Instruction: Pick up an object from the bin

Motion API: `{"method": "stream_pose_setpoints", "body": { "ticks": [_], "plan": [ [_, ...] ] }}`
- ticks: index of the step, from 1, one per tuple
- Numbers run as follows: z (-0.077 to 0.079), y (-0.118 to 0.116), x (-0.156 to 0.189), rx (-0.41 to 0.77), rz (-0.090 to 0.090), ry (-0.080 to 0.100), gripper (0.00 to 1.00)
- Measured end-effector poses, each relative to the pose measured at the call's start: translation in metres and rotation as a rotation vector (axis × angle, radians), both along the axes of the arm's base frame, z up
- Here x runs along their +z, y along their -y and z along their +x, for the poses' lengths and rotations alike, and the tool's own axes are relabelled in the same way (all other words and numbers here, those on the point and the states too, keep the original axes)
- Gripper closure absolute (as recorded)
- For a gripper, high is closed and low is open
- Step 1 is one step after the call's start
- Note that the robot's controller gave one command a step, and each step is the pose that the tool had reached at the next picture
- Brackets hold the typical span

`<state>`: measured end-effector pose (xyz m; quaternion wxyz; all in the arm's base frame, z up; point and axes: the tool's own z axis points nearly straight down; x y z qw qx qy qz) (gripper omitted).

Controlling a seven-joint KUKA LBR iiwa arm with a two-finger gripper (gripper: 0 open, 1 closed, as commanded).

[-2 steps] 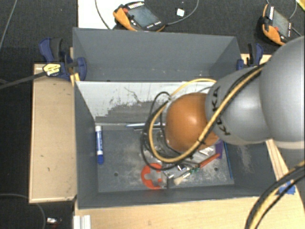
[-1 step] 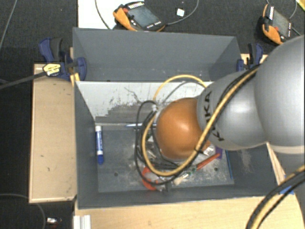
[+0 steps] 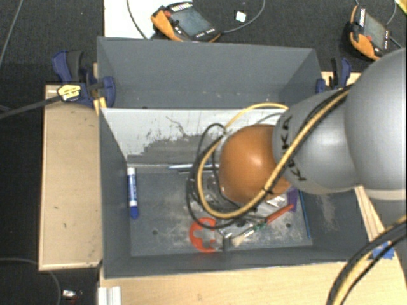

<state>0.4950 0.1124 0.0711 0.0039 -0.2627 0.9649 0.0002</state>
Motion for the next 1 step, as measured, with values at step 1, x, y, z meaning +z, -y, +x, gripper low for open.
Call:
{"method": "stream_pose_setpoints", "body": {
  "ticks": [1],
  "plan": [
    [0.024, 0.0238, -0.0003, 0.499, -0.002, 0.004, 1.0]
  ]
}}
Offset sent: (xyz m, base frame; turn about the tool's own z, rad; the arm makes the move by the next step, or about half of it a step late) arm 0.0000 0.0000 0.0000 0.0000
